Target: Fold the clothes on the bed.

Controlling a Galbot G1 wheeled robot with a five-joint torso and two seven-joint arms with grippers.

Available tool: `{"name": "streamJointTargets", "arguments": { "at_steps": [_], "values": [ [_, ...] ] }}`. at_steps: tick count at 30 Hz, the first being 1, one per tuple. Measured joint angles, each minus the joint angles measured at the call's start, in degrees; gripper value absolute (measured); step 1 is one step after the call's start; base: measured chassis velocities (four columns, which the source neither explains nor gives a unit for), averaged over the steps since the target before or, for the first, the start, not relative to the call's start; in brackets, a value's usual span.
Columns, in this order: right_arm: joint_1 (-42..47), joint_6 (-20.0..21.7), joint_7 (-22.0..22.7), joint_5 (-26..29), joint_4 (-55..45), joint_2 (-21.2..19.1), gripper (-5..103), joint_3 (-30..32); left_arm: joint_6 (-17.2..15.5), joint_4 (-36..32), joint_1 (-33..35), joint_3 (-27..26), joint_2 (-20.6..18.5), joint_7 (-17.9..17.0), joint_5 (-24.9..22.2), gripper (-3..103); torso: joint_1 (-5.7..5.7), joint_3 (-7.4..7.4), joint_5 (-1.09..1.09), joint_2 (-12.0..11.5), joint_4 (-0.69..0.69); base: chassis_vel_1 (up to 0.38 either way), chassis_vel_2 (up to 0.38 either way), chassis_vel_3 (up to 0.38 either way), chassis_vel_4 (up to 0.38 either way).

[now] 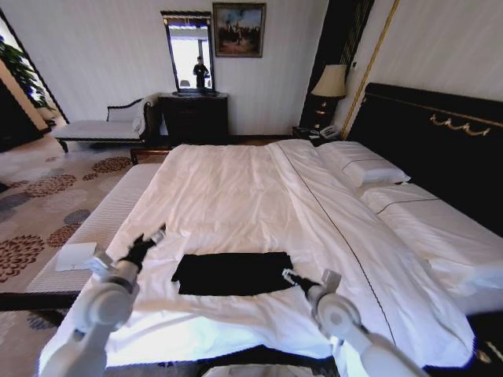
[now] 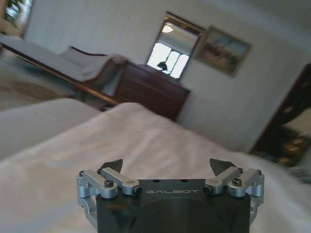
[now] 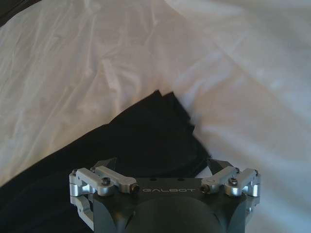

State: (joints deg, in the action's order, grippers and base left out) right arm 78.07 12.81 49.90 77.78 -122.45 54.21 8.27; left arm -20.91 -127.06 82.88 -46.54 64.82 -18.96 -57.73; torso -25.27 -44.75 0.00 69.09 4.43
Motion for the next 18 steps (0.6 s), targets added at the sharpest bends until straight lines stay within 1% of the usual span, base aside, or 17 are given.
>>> {"name": "streamJointTargets", "arguments": {
  "at_steps": [2, 3, 7, 11, 13, 15, 18],
  "values": [
    [0.07, -0.99, 0.36, 0.45, 0.02, 1.54, 100, 0.04, 0.43, 3.35, 1.17, -1.03, -0.52, 0.29, 2.07, 100, -0.01, -0.01, 0.03, -0.01, -0.01, 0.000, 0.000, 0.000, 0.000],
    [0.07, -0.99, 0.36, 0.45, 0.02, 1.54, 100, 0.04, 0.43, 3.35, 1.17, -1.03, -0.52, 0.29, 2.07, 100, -0.01, -0.01, 0.03, -0.01, -0.01, 0.000, 0.000, 0.000, 0.000],
    [-0.07, -1.89, 0.37, 0.44, 1.29, 3.59, 100, 0.26, 1.25, 7.77, 2.39, -1.86, -0.46, 0.40, 3.82, 100, -0.01, -0.01, 0.03, 0.00, -0.02, 0.000, 0.000, 0.000, 0.000],
    [-0.14, -2.45, 0.22, 0.27, 2.53, 4.85, 101, 0.41, 1.78, 9.41, 2.46, -2.19, -0.08, 0.37, 4.66, 100, -0.01, -0.01, 0.01, 0.00, -0.01, 0.000, 0.000, 0.000, 0.000],
    [-0.08, -2.80, 0.11, 0.07, 3.13, 5.47, 91, 0.48, 2.22, 10.51, 2.46, -2.39, -0.11, 0.42, 5.84, 100, -0.01, -0.01, 0.01, 0.00, -0.01, 0.000, 0.000, 0.000, 0.000],
    [-0.06, -2.89, 0.06, -0.01, 3.28, 5.61, 91, 0.49, 2.37, 10.95, 2.46, -2.39, -0.17, 0.46, 6.42, 100, -0.01, -0.01, 0.01, -0.01, -0.01, 0.000, 0.000, 0.000, 0.000],
    [0.04, -3.42, -0.30, -0.73, 3.79, 6.30, 75, 0.53, 3.16, 13.47, 2.76, -2.09, -0.59, 0.63, 9.75, 100, -0.01, -0.01, 0.01, 0.00, -0.02, 0.000, 0.000, 0.000, 0.000]
  ]
}}
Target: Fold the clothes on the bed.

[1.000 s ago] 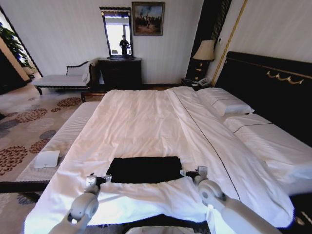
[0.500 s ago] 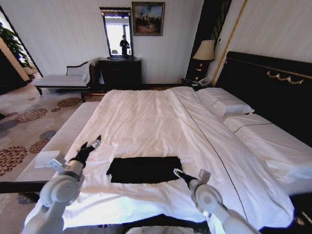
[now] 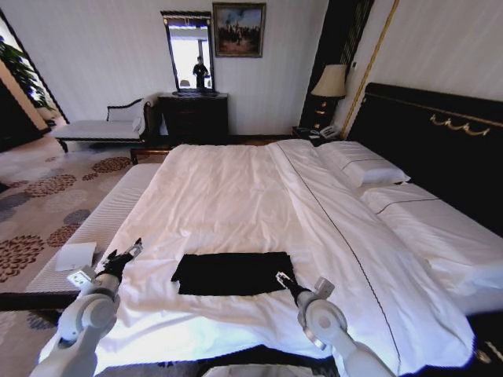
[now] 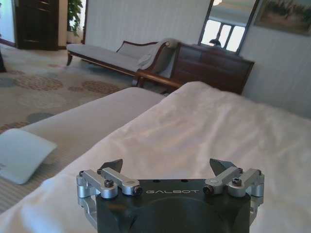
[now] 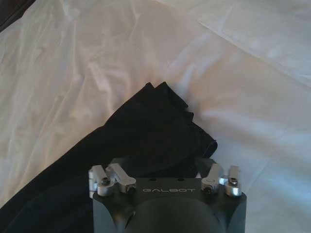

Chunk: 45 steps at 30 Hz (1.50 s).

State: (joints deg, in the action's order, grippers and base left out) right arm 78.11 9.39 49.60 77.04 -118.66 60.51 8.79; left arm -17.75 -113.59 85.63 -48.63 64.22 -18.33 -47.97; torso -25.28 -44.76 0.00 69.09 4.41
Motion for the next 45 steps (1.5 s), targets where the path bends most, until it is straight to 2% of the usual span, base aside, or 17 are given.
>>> {"name": "streamJointTargets", "arguments": {
  "at_steps": [1, 2, 4, 6, 10, 11, 14, 16, 18, 19, 22, 27, 37, 40, 43, 44, 45],
  "values": [
    [0.03, -0.08, -0.08, -0.13, 0.04, 0.13, 70, 0.03, 0.27, 0.62, 0.13, 0.22, -0.01, 0.10, 0.69, 100, 0.00, 0.00, 0.00, 0.00, 0.00, 0.000, 0.000, 0.000, 0.000],
    [0.03, -0.08, -0.08, -0.13, 0.04, 0.13, 70, 0.03, 0.27, 0.62, 0.13, 0.22, -0.01, 0.10, 0.69, 100, 0.00, 0.00, 0.00, 0.00, 0.00, 0.000, 0.000, 0.000, 0.000],
    [0.03, -0.26, -0.16, -0.33, 0.11, 0.38, 59, 0.16, 1.12, 1.97, 0.51, 0.86, 0.18, 0.32, 2.33, 100, 0.00, 0.00, 0.00, 0.00, 0.01, 0.000, 0.000, 0.000, 0.000],
    [0.00, -0.29, -0.16, -0.37, 0.16, 0.43, 59, 0.18, 1.43, 2.33, 0.68, 1.09, 0.29, 0.43, 2.84, 100, 0.00, 0.00, 0.01, 0.00, 0.00, 0.000, 0.000, 0.000, 0.000],
    [0.09, -0.39, 0.08, -0.99, 0.56, 0.60, 37, 0.26, 2.78, 4.15, 1.78, 2.41, 0.83, 1.52, 4.43, 100, 0.00, 0.00, 0.00, 0.00, 0.00, 0.000, 0.000, 0.000, 0.000],
    [0.09, -0.39, 0.08, -0.99, 0.56, 0.60, 37, 0.26, 2.78, 4.15, 1.78, 2.41, 0.83, 1.52, 4.43, 100, 0.00, 0.00, 0.00, 0.00, 0.00, 0.000, 0.000, 0.000, 0.000],
    [1.04, -0.42, 0.37, -1.81, 0.44, 0.28, 21, 0.64, 2.36, 5.64, 2.47, 3.09, 0.64, 4.74, 4.29, 100, 0.00, 0.00, -0.01, 0.00, 0.00, 0.000, 0.000, 0.000, 0.000],
    [1.43, -0.42, 0.46, -2.05, 0.18, 0.01, 21, 0.86, 2.21, 6.55, 2.48, 3.67, 0.44, 5.21, 4.72, 100, 0.00, 0.00, -0.01, 0.00, 0.01, 0.000, 0.000, 0.000, 0.000],
    [1.79, -0.43, 0.62, -2.42, -0.08, -0.40, 10, 1.19, 2.12, 7.80, 2.51, 4.77, 0.12, 5.51, 5.98, 100, 0.00, 0.00, -0.01, 0.00, 0.01, 0.000, 0.000, 0.000, 0.000],
    [1.79, -0.43, 0.62, -2.42, -0.08, -0.40, 10, 1.19, 2.12, 7.80, 2.51, 4.77, 0.12, 5.51, 5.98, 100, 0.00, 0.00, -0.01, 0.00, 0.01, 0.000, 0.000, 0.000, 0.000],
    [2.25, -0.43, 0.86, -3.21, -0.48, -1.45, 1, 2.08, 2.63, 9.88, 3.22, 8.03, -0.34, 6.43, 11.58, 100, 0.00, 0.00, 0.00, -0.01, 0.00, 0.000, 0.000, 0.000, 0.000],
    [2.97, -0.28, 0.80, -3.87, -0.92, -2.17, 0, 2.75, 3.18, 10.44, 3.72, 9.70, 0.08, 7.02, 14.86, 100, 0.00, 0.00, 0.00, 0.00, 0.00, 0.000, 0.000, 0.000, 0.000],
    [3.74, 0.09, -0.28, -6.10, 0.55, -1.97, 0, 2.81, 3.82, 9.74, 4.81, 8.39, -0.23, 7.02, 14.17, 100, 0.00, 0.00, -0.01, 0.00, 0.00, 0.000, 0.000, 0.000, 0.000],
    [4.23, 0.27, -1.43, -8.49, 0.26, -1.58, 5, 2.45, 3.82, 8.35, 5.07, 8.01, -0.15, 7.03, 10.58, 100, 0.00, 0.00, 0.00, -0.01, 0.00, 0.000, 0.000, 0.000, 0.000],
    [4.67, -0.29, -2.98, -11.48, -0.55, -1.02, 21, 2.30, 3.65, 3.03, 5.32, 7.91, 0.94, 6.58, -1.03, 100, 0.00, 0.00, 0.00, -0.01, 0.01, 0.000, 0.000, 0.000, 0.000],
    [4.67, -0.29, -2.98, -11.48, -0.55, -1.02, 21, 2.30, 3.65, 3.03, 5.32, 7.91, 0.94, 6.58, -1.03, 100, 0.00, 0.00, 0.00, -0.01, 0.01, 0.000, 0.000, 0.000, 0.000],
    [4.83, -0.53, -3.15, -11.80, -0.98, -0.91, 27, 2.40, 3.65, 0.72, 5.47, 8.10, 1.70, 6.04, -4.74, 100, 0.00, 0.00, -0.01, 0.00, 0.01, 0.000, 0.000, 0.000, 0.000]
  ]
}}
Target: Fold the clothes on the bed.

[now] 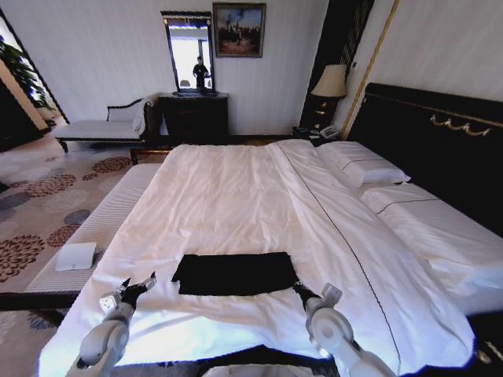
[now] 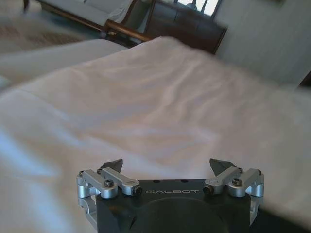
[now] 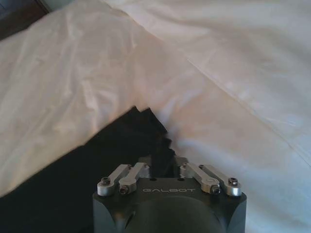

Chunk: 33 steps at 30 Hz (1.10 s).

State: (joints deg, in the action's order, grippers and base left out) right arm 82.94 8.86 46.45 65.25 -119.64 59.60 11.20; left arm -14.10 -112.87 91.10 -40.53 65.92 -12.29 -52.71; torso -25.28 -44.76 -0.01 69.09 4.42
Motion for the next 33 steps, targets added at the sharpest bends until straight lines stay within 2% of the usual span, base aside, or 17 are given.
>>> {"name": "streamJointTargets", "arguments": {
  "at_steps": [1, 2, 3, 4, 5, 6, 7, 10, 11, 14, 15, 19, 24, 27, 28, 29, 33],
  "values": [
    [0.23, -0.22, -0.07, -0.13, -0.51, 0.11, 32, 0.21, -0.03, -3.16, 0.34, 0.53, 1.28, -0.53, -4.42, 100, 0.00, 0.00, 0.00, 0.00, 0.00, 0.000, 0.000, 0.000, 0.000],
    [0.39, -0.35, -0.09, -0.16, -0.82, 0.17, 32, 0.41, -0.18, -6.09, 0.69, 1.14, 2.64, -0.76, -7.70, 100, 0.00, 0.00, 0.01, 0.00, 0.00, 0.000, 0.000, 0.000, 0.000],
    [0.47, -0.39, -0.09, -0.15, -0.89, 0.19, 37, 0.49, -0.29, -7.53, 0.85, 1.50, 3.37, -0.76, -9.02, 100, 0.00, 0.00, 0.01, 0.00, -0.01, 0.000, 0.000, 0.000, 0.000],
    [0.47, -0.39, -0.09, -0.15, -0.89, 0.19, 37, 0.49, -0.29, -7.53, 0.85, 1.50, 3.37, -0.76, -9.02, 100, 0.00, 0.00, 0.01, 0.00, -0.01, 0.000, 0.000, 0.000, 0.000],
    [0.62, -0.51, -0.08, -0.16, -0.99, 0.24, 43, 0.71, -0.68, -10.92, 1.12, 2.56, 5.27, -0.77, -11.28, 100, 0.00, 0.00, -0.01, 0.00, 0.00, 0.000, 0.000, 0.000, 0.000],
    [0.67, -0.54, -0.08, -0.16, -0.98, 0.24, 43, 0.77, -0.99, -12.09, 1.11, 3.21, 6.27, -0.94, -11.54, 100, 0.00, 0.00, -0.02, 0.00, 0.00, 0.000, 0.000, 0.000, 0.000],
    [0.69, -0.56, -0.05, -0.15, -0.69, 0.26, 48, 0.78, -1.79, -12.54, 0.80, 4.32, 7.81, -1.92, -10.79, 100, 0.01, 0.00, -0.02, 0.00, 0.00, 0.000, 0.000, 0.000, 0.000],
    [0.66, -0.57, 0.19, -0.31, -0.07, 0.38, 65, 0.47, -3.47, -9.21, -0.53, 5.21, 10.33, -5.73, -10.01, 100, 0.00, 0.00, 0.01, 0.00, 0.00, 0.000, 0.000, 0.000, 0.000],
    [0.66, -0.57, 0.19, -0.31, -0.07, 0.38, 65, 0.47, -3.47, -9.21, -0.53, 5.21, 10.33, -5.73, -10.01, 100, 0.00, 0.00, 0.01, 0.00, 0.00, 0.000, 0.000, 0.000, 0.000],
    [0.56, -0.50, 0.45, -0.63, 0.19, 0.65, 77, 0.15, -5.68, -5.79, -1.15, 4.98, 12.56, -8.93, -13.88, 100, -0.01, 0.00, 0.01, 0.00, -0.01, 0.000, 0.000, 0.000, 0.000],
    [0.56, -0.50, 0.45, -0.63, 0.19, 0.65, 77, 0.15, -5.68, -5.79, -1.15, 4.98, 12.56, -8.93, -13.88, 100, -0.01, 0.00, 0.01, 0.00, -0.01, 0.000, 0.000, 0.000, 0.000],
    [0.41, -0.46, 0.52, -1.11, 0.85, 0.73, 97, -0.07, -7.38, -1.49, -1.60, 5.59, 14.28, -10.68, -14.38, 100, 0.00, 0.00, 0.01, 0.00, 0.00, 0.000, 0.000, 0.000, 0.000],
    [0.22, -0.44, 0.53, -1.45, 1.27, 1.07, 100, -0.28, -7.24, 0.05, -2.46, 5.69, 15.92, -10.67, -15.70, 103, 0.00, 0.00, 0.01, 0.00, -0.01, 0.000, 0.000, 0.000, 0.000],
    [0.21, -0.43, 0.55, -1.64, 1.50, 1.29, 100, -0.35, -6.75, 0.42, -2.94, 5.56, 16.76, -10.44, -16.33, 100, 0.00, 0.00, 0.00, 0.00, 0.00, 0.000, 0.000, 0.000, 0.000],
    [0.25, -0.43, 0.56, -1.79, 1.63, 1.33, 100, -0.36, -6.62, 0.59, -3.06, 5.49, 16.87, -10.39, -16.42, 95, 0.00, 0.00, 0.00, 0.00, 0.00, 0.000, 0.000, 0.000, 0.000],
    [0.25, -0.43, 0.56, -1.79, 1.63, 1.33, 100, -0.36, -6.62, 0.59, -3.06, 5.49, 16.87, -10.39, -16.42, 95, 0.00, 0.00, 0.00, 0.00, 0.00, 0.000, 0.000, 0.000, 0.000],
    [0.31, -0.43, 0.60, -2.06, 2.10, 1.31, 100, -0.38, -6.24, 1.51, -3.43, 5.30, 17.10, -10.23, -16.37, 74, 0.00, 0.00, 0.01, 0.00, -0.01, 0.000, 0.000, 0.000, 0.000]
  ]
}}
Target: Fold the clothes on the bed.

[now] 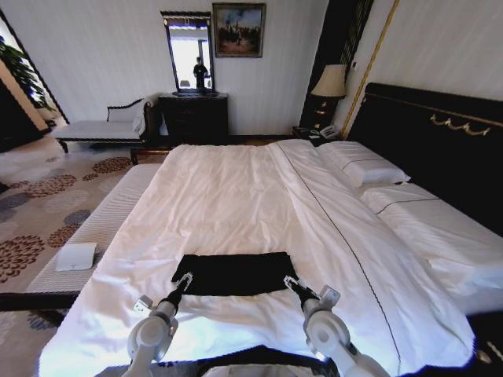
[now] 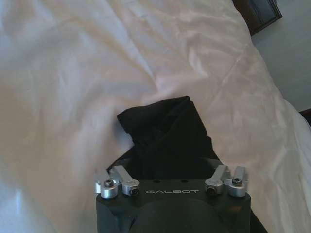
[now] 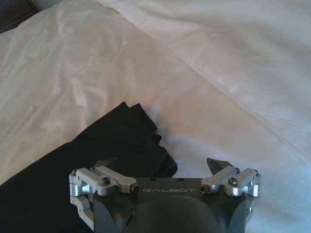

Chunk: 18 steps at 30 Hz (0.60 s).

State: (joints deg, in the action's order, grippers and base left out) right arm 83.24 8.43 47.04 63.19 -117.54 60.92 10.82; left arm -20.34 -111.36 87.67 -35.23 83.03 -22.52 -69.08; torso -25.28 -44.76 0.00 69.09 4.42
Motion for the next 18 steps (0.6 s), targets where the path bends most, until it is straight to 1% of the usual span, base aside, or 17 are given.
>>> {"name": "streamJointTargets", "arguments": {
  "at_steps": [1, 3, 6, 7, 9, 11, 15, 16, 18],
  "values": [
    [-0.01, 0.00, 0.02, -0.06, 0.07, -0.03, 100, 0.00, 0.15, 0.05, -0.01, -0.10, 0.03, 0.13, 0.12, 68, 0.00, 0.00, 0.00, 0.00, 0.00, 0.000, 0.000, 0.000, 0.000],
    [-0.02, 0.00, 0.03, -0.07, 0.08, -0.07, 100, 0.00, 0.23, 0.04, 0.03, -0.19, 0.03, 0.24, 0.31, 68, 0.00, 0.00, 0.00, 0.00, 0.00, 0.000, 0.000, 0.000, 0.000],
    [-0.02, 0.00, 0.05, -0.19, 0.24, -0.17, 100, 0.00, 0.34, -0.51, 0.47, -0.56, -0.18, 0.35, 0.66, 52, 0.00, 0.00, 0.00, 0.00, 0.00, 0.000, 0.000, 0.000, 0.000],
    [-0.02, 0.00, 0.05, -0.19, 0.24, -0.17, 100, 0.00, 0.34, -0.51, 0.47, -0.56, -0.18, 0.35, 0.66, 52, 0.00, 0.00, 0.00, 0.00, 0.00, 0.000, 0.000, 0.000, 0.000],
    [-0.04, 0.00, 0.05, -0.31, 0.45, -0.21, 100, -0.01, 0.38, -0.86, 0.82, -0.86, -0.48, 0.36, 0.66, 42, 0.00, 0.00, 0.00, 0.00, 0.00, 0.000, 0.000, 0.000, 0.000],
    [-0.08, 0.00, 0.05, -0.32, 0.50, -0.21, 100, -0.03, 0.40, -1.00, 0.96, -0.99, -0.56, 0.36, 0.66, 42, 0.00, 0.00, 0.00, 0.00, 0.00, 0.000, 0.000, 0.000, 0.000],
    [-0.21, 0.00, 0.05, -0.35, 0.56, -0.16, 100, -0.17, 0.37, -2.09, 1.67, -1.24, -0.75, 0.33, 0.67, 20, 0.00, 0.00, -0.01, 0.00, 0.00, 0.000, 0.000, 0.000, 0.000],
    [-0.21, 0.00, 0.05, -0.35, 0.56, -0.16, 100, -0.17, 0.37, -2.09, 1.67, -1.24, -0.75, 0.33, 0.67, 20, 0.00, 0.00, -0.01, 0.00, 0.00, 0.000, 0.000, 0.000, 0.000],
    [-0.23, 0.00, 0.00, -0.51, 0.72, -0.13, 100, -0.24, 0.24, -2.55, 2.07, -1.26, -0.81, 0.30, 0.85, 8, 0.00, 0.00, 0.00, 0.00, 0.00, 0.000, 0.000, 0.000, 0.000]
  ]
}}
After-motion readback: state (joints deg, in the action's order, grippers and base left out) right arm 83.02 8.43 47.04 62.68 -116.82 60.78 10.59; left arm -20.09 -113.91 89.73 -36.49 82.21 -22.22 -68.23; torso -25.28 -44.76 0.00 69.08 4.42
